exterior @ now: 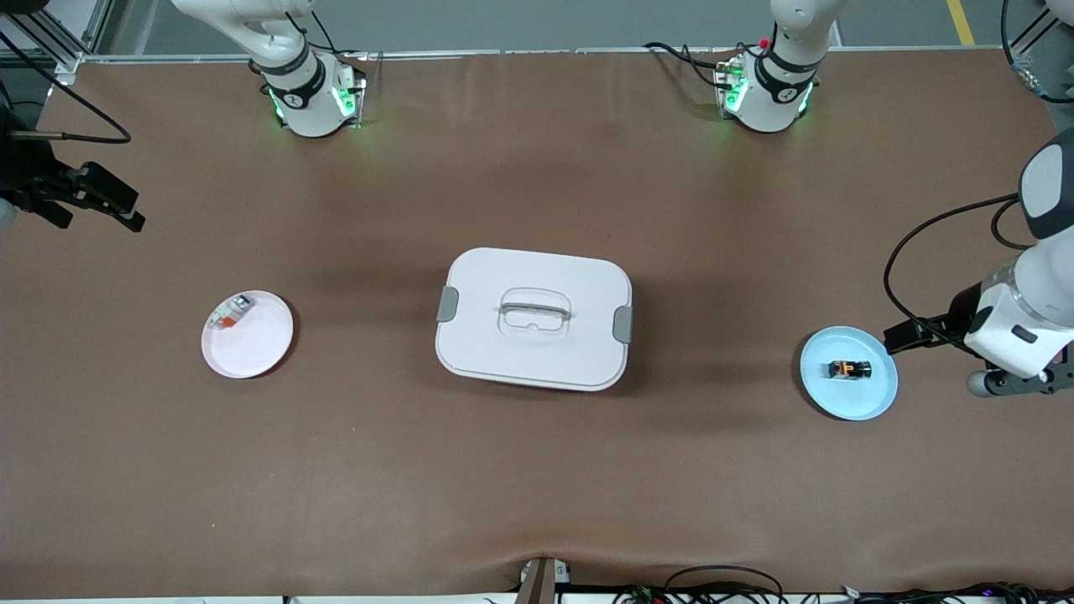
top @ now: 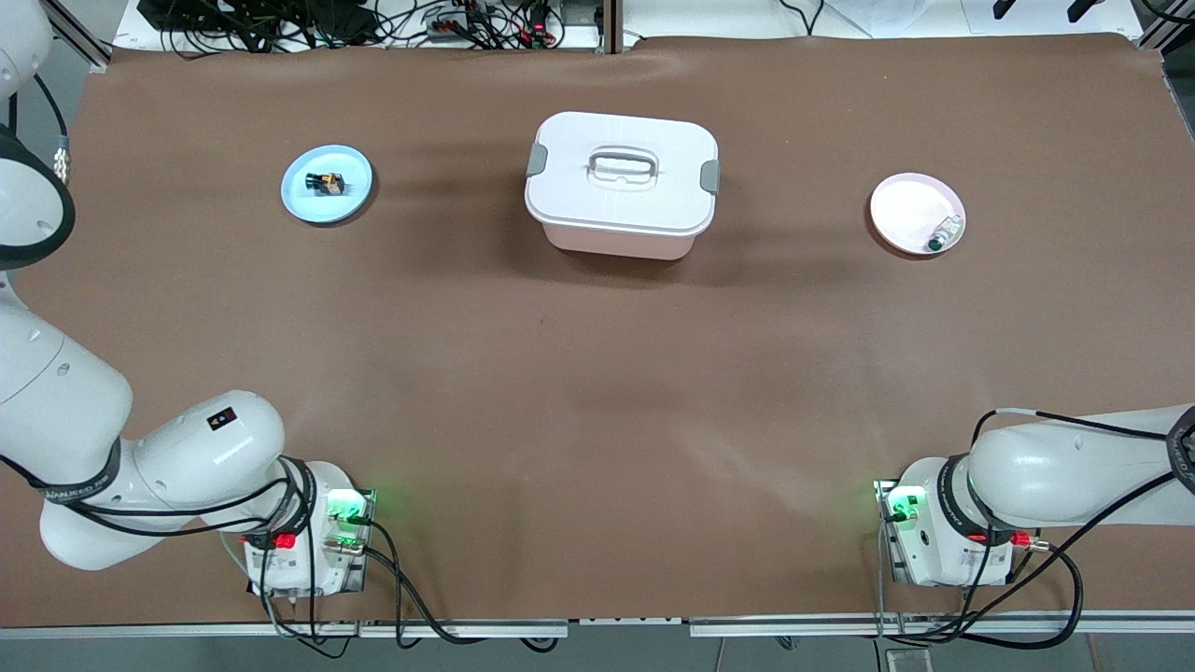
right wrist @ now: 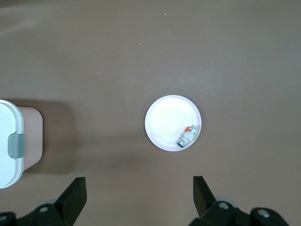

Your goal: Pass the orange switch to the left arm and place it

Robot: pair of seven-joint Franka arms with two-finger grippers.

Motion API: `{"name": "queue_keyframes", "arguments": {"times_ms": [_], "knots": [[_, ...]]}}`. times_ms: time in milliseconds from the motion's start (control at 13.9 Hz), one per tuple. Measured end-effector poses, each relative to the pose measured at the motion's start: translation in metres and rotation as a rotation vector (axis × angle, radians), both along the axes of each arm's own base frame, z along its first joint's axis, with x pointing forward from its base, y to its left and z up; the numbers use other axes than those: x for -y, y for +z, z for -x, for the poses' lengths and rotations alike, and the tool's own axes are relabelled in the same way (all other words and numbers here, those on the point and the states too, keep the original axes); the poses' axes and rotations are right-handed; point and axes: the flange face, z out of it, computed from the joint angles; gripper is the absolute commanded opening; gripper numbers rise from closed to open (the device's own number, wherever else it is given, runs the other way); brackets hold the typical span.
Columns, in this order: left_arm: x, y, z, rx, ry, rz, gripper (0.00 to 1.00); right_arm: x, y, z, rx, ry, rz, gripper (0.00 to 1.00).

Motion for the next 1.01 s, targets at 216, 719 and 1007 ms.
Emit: {"name": "queue_keyframes", "arguments": {"times_ms": [216,719,1007], "knots": [[0.004,0.023,0.008,0.017,0.004,-0.03,1.0,0.0,0.0,0.0,0.001,0.0,0.0,1.0],[0.003,0.09,0.05,-0.006,-0.066,-0.08,1.0,0.001,0.003,0.0,0.007,-0.002,0.0,1.0],[-0.014,0.131,0.086,-0.002,-0.06,-0.015,1.0,0.004,0.004,0.0,0.008,-0.008,0.0,1.0]]}}
